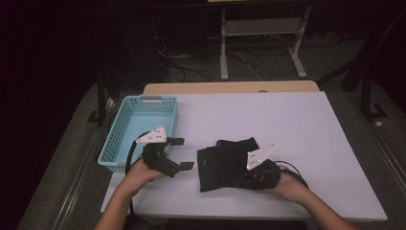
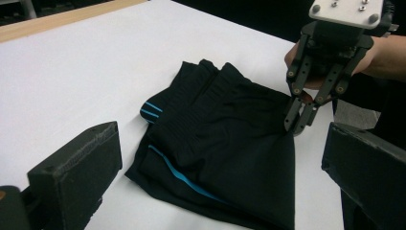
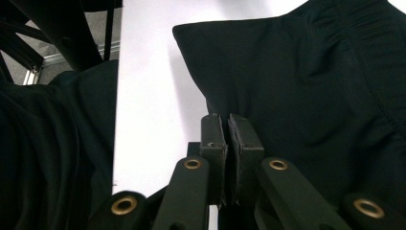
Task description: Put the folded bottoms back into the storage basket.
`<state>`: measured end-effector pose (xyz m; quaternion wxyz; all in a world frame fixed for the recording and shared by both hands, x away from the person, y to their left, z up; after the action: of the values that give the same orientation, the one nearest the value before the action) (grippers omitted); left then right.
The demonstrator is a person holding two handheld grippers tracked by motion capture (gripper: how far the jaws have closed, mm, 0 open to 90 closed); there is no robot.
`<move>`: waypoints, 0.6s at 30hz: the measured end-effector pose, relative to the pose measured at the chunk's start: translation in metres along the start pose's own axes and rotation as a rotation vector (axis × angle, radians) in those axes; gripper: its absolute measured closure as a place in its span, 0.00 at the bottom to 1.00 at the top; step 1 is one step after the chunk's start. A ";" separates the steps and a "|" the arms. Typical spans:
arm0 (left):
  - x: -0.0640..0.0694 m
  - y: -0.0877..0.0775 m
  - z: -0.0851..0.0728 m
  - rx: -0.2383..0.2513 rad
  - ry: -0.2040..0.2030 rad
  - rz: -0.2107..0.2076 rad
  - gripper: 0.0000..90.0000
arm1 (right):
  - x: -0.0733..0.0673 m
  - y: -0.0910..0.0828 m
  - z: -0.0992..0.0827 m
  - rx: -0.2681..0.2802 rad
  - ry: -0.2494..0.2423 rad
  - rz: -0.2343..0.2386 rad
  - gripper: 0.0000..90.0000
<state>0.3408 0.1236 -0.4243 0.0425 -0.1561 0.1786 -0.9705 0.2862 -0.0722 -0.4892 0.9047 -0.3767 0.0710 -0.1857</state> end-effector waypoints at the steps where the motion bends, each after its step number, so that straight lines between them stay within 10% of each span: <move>1: 0.000 0.000 0.000 -0.001 0.000 0.000 0.00 | -0.002 0.000 0.000 -0.002 -0.001 0.005 0.94; 10: 0.000 0.000 0.000 -0.001 0.001 0.000 0.00 | -0.006 0.001 0.000 -0.004 -0.004 0.026 0.90; 18: 0.000 0.000 0.000 -0.001 0.000 0.002 0.00 | 0.009 -0.003 0.003 0.040 0.065 -0.040 0.54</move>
<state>0.3409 0.1237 -0.4244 0.0435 -0.1560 0.1794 -0.9704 0.2943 -0.0758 -0.4849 0.9054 -0.3539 0.0891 -0.2171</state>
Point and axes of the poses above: each handheld gripper's, and its own axes: y roughly forward along the jaws, z roughly out of its top, x roughly to its right, the point moved 9 cm from there along y, roughly forward along the jaws, and after that the axes turned 14 degrees about -z, right-handed, at the moved point
